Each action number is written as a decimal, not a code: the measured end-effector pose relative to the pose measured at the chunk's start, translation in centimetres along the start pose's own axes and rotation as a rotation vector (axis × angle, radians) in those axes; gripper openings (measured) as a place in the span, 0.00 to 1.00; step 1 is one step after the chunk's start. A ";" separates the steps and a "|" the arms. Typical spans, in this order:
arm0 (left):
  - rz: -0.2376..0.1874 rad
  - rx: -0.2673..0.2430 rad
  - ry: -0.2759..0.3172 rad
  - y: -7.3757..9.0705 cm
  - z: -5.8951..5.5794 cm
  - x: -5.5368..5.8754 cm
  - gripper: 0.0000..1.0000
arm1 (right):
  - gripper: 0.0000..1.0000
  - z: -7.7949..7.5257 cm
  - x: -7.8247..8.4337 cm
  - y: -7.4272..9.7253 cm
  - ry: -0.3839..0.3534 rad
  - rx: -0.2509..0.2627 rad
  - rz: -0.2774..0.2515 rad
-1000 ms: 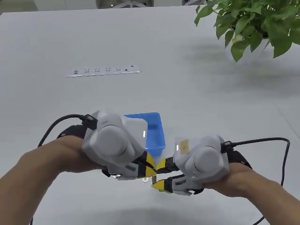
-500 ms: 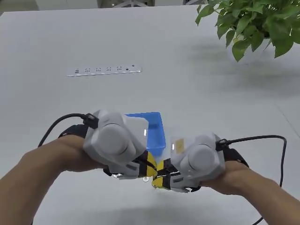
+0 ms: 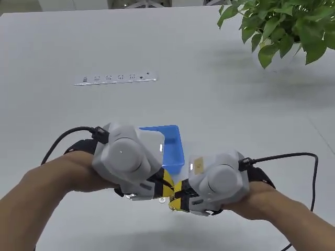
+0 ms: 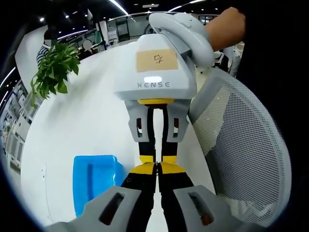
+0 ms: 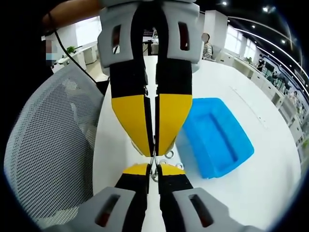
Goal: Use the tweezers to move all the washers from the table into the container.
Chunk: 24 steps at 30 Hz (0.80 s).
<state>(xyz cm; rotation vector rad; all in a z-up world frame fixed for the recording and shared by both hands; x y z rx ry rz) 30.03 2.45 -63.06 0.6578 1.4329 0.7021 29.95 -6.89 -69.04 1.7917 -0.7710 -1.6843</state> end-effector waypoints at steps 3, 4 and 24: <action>-0.003 -0.002 -0.001 -0.1 -0.1 0.0 0.05 | 0.06 0.0 0.1 0.1 -0.022 -0.001 -0.002; -0.004 -0.001 -0.001 -0.1 -0.1 0.0 0.05 | 0.05 -0.1 0.1 0.1 -0.024 -0.002 -0.001; -0.024 -0.015 0.006 0.1 0.0 0.0 0.08 | 0.04 -0.1 0.3 0.1 -0.056 0.001 -0.018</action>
Point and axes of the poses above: the centre of the closed fingertips' face, and the gripper's own axes: y roughly backward along the fingers, z roughly to its left, x roughly out of its underside, the point moved 9 cm from there along y, roughly backward along the fingers, and after that the axes turned 2 degrees about y, right-handed, at the moved point
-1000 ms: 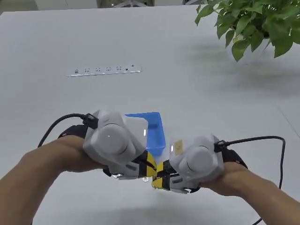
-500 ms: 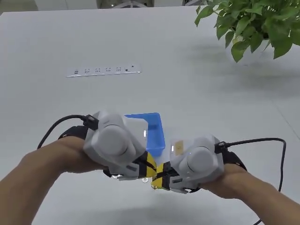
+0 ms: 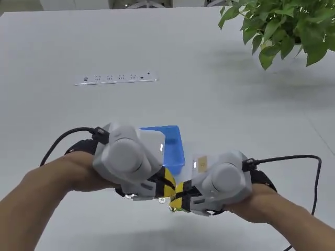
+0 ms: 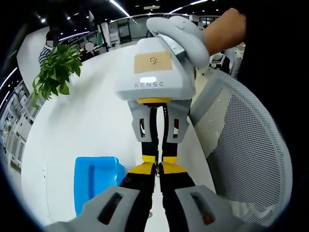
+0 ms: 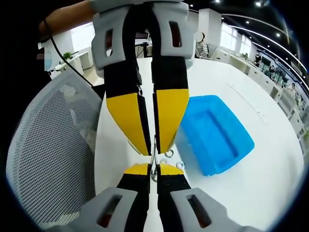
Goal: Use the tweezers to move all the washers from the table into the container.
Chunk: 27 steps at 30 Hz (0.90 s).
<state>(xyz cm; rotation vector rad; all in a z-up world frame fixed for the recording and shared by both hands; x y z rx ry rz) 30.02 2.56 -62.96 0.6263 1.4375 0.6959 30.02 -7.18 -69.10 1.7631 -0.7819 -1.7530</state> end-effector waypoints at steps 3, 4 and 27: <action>-0.006 -0.006 0.004 0.2 -0.1 0.3 0.12 | 0.04 0.0 0.0 0.0 0.002 0.001 0.000; -0.011 -0.011 0.013 0.3 -0.1 0.4 0.13 | 0.04 0.0 0.0 0.0 0.003 0.001 0.001; -0.138 -0.094 0.289 2.9 -1.2 4.9 0.61 | 0.04 -0.6 -1.1 1.3 0.030 0.008 0.007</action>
Point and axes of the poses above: the centre of the closed fingertips' face, and the gripper's own axes: y roughly backward along the fingers, z roughly to its left, x roughly out of its underside, the point moved 9 cm from there along y, roughly backward along the fingers, and after that the axes turned 2 degrees about y, right-handed, at the moved point
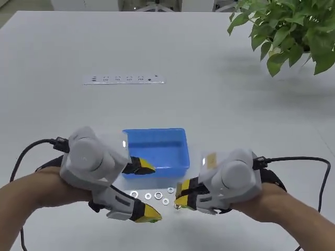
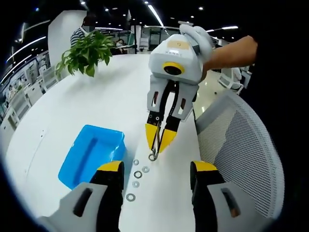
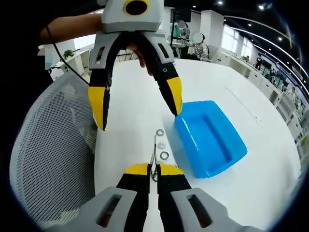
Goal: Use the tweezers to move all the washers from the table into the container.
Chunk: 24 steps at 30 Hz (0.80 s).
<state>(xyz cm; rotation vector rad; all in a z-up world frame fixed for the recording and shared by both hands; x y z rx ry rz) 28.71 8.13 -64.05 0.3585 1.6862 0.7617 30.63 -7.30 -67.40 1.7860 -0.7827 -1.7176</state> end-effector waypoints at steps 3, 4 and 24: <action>-0.028 -0.019 0.039 0.4 0.0 0.4 0.65 | 0.04 -0.3 -0.4 0.3 0.004 0.001 -0.001; -0.034 -0.026 0.041 0.6 0.0 0.5 0.67 | 0.04 -0.3 -0.5 0.4 0.007 0.003 -0.001; -0.167 -0.141 0.168 2.8 0.6 1.1 0.92 | 0.05 -3.2 -2.8 2.1 0.012 -0.018 -0.019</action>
Point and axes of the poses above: the centre of the closed fingertips' face, and the gripper's own axes: y roughly backward along the fingers, z roughly to its left, x roughly out of its underside, the point moved 9 cm from there along y, roughly backward along the fingers, and after that the axes turned 2 degrees about y, right-handed, at the moved point
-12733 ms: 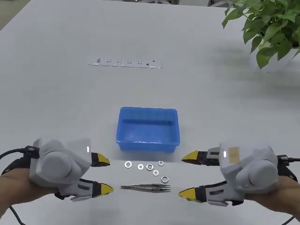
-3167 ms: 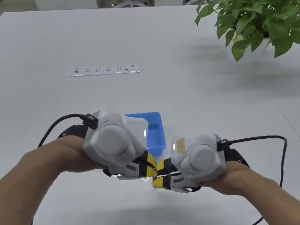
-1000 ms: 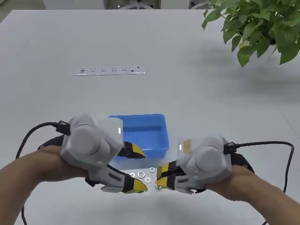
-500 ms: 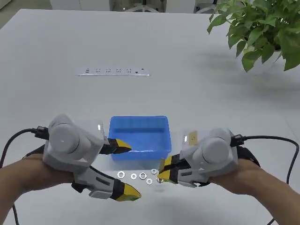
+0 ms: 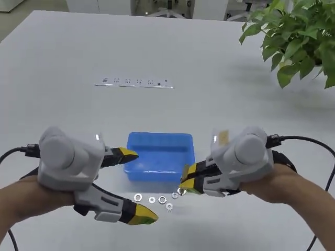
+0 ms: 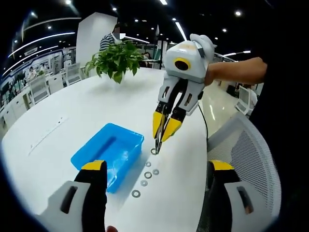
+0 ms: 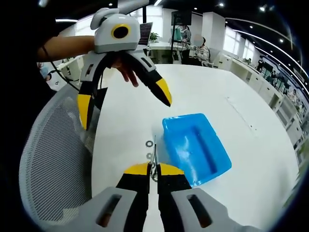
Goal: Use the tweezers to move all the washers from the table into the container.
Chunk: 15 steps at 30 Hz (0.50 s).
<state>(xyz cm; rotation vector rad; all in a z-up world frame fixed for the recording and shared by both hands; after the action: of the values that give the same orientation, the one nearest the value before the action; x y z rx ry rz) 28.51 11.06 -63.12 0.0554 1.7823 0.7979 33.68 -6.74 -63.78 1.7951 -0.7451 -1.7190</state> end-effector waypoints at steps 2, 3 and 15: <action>-0.005 -0.005 0.005 0.2 0.1 0.0 0.93 | 0.05 -0.4 -0.3 0.0 0.002 -0.002 -0.005; -0.009 -0.010 0.007 0.3 0.1 0.0 0.94 | 0.05 -0.7 -0.5 0.0 0.004 -0.003 -0.007; -0.028 -0.055 0.028 1.1 1.4 -0.2 0.99 | 0.05 -3.5 -1.4 -0.6 0.016 0.010 -0.030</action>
<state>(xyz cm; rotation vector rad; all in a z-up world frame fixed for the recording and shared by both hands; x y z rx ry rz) 29.41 12.50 -62.59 -0.0172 1.7827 0.8305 37.19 -5.28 -63.12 1.8330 -0.7246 -1.7209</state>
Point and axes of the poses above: the centre of the closed fingertips' face, and the gripper's own axes: y roughly backward along the fingers, z roughly to its left, x roughly out of its underside, the point moved 9 cm from there along y, roughly backward along the fingers, and after that the axes turned 2 degrees about y, right-handed, at the moved point
